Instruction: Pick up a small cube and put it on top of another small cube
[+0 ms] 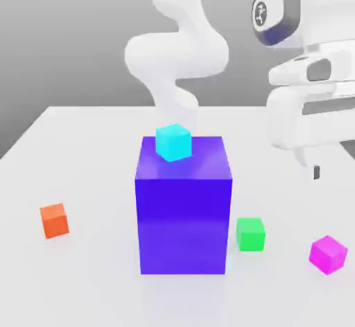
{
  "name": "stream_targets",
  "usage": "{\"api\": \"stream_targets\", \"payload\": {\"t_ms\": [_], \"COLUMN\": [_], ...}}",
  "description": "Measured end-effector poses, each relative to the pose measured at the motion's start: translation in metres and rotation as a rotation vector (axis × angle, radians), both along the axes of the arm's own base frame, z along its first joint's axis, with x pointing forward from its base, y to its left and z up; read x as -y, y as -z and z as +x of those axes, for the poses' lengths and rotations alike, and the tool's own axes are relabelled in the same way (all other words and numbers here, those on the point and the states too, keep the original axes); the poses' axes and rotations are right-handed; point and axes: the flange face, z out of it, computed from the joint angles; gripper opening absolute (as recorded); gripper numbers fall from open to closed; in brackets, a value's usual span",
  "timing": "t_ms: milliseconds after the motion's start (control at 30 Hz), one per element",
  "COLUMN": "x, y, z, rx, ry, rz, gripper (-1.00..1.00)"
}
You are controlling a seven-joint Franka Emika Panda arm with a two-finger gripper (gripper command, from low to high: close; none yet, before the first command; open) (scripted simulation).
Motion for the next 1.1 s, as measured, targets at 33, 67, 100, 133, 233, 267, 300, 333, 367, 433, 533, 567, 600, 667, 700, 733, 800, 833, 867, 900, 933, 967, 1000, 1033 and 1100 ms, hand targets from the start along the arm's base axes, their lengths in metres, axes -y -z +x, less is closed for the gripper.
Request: {"api": "stream_targets", "payload": {"t_ms": [33,67,100,133,233,267,300,333,367,433,533,567,600,667,700,733,800,833,867,900,933,967,1000,1033,1100], "x": [-0.012,-0.022,-0.029,-0.035,-0.050,-0.052,-0.054,-0.054,-0.055,-0.054,-0.054,-0.054,-0.054,-0.054,-0.055,-0.055,-0.055,-0.054,-0.050,-0.044,-0.037,-0.030,-0.023,-0.016,-0.002], "y": [0.019,0.038,0.057,0.076,0.130,0.144,0.157,0.170,0.182,0.203,0.203,0.203,0.203,0.203,0.195,0.185,0.162,0.150,0.143,0.138,0.133,0.129,0.125,0.121,0.114], "z": [-0.009,-0.018,-0.026,-0.035,-0.065,-0.070,-0.072,-0.073,-0.074,-0.075,-0.075,-0.075,-0.075,-0.075,-0.075,-0.074,-0.074,-0.075,-0.075,-0.075,-0.075,-0.075,-0.076,-0.076,-0.077], "rx": [-0.026,-0.052,-0.078,-0.104,-0.176,-0.187,-0.192,-0.195,-0.196,-0.197,-0.196,-0.196,-0.196,-0.196,-0.196,-0.196,-0.196,-0.195,-0.190,-0.182,-0.174,-0.166,-0.159,-0.153,-0.143], "ry": [-0.024,-0.047,-0.061,-0.075,-0.119,-0.126,-0.130,-0.131,-0.132,-0.133,-0.133,-0.133,-0.133,-0.133,-0.133,-0.132,-0.133,-0.134,-0.158,-0.194,-0.232,-0.272,-0.314,-0.355,-0.434], "rz": [-0.011,-0.022,-0.033,-0.044,-0.078,-0.083,-0.085,-0.086,-0.086,-0.088,-0.087,-0.087,-0.087,-0.088,-0.087,-0.087,-0.087,-0.088,-0.097,-0.110,-0.124,-0.137,-0.150,-0.163,-0.185], "gripper": [0.00,0.00,0.00,0.00,0.00,0.00,0.00,0.00,0.00,-1.00,-1.00,-1.00,-1.00,-1.00,-1.00,-1.00,-1.00,-1.00,-1.00,-1.00,-1.00,-1.00,-1.00,-1.00,-1.00]}}
